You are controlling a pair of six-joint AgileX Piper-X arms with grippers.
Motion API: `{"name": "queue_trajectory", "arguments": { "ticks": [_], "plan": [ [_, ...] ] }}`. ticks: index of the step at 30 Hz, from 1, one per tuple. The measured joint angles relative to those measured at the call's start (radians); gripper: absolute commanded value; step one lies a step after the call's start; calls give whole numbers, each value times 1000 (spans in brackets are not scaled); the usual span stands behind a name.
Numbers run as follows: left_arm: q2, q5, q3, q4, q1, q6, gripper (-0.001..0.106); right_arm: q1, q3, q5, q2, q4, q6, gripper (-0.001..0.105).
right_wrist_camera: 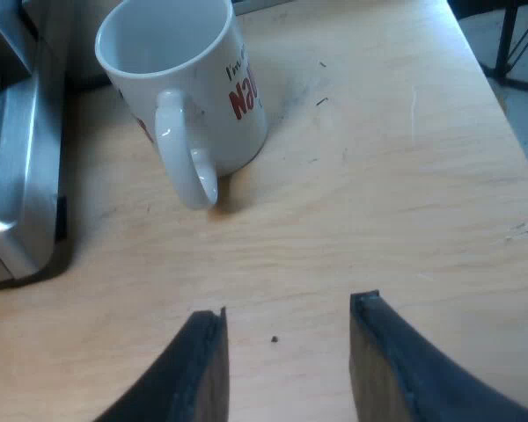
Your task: Put the handle in the coffee machine
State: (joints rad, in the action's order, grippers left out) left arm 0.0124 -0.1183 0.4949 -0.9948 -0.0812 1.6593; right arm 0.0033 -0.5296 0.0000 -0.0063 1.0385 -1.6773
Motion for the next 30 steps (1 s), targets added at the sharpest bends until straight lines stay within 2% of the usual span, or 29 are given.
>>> {"name": "queue_trajectory", "arguments": {
  "ticks": [1,5,9,14,16,18,20,22,25,30],
  "plan": [
    [0,0,0,0,0,-3,55,0,0,0,0,0,19,36],
    [0,0,0,0,0,-20,55,0,0,-18,0,0,28,36],
    [0,-13,3,-7,0,-21,52,0,-64,-31,24,53,33,36],
    [0,-134,33,-52,-4,-21,33,0,-155,-76,113,129,-15,36],
    [0,-163,41,-52,-21,-21,31,0,-196,-131,166,167,-63,36],
    [0,-168,41,-52,-36,-21,31,0,-201,-148,180,176,-78,36],
    [0,-175,41,-55,-46,-26,33,0,-249,-188,253,241,-164,36],
    [-3,-193,41,-54,-57,-46,42,0,-292,-190,314,284,-233,36],
    [-35,-194,41,-54,-77,-65,51,0,-339,-190,397,324,-301,36],
    [-91,-212,41,-54,-106,-65,52,0,-404,-241,516,334,-358,36]
  ]
}}
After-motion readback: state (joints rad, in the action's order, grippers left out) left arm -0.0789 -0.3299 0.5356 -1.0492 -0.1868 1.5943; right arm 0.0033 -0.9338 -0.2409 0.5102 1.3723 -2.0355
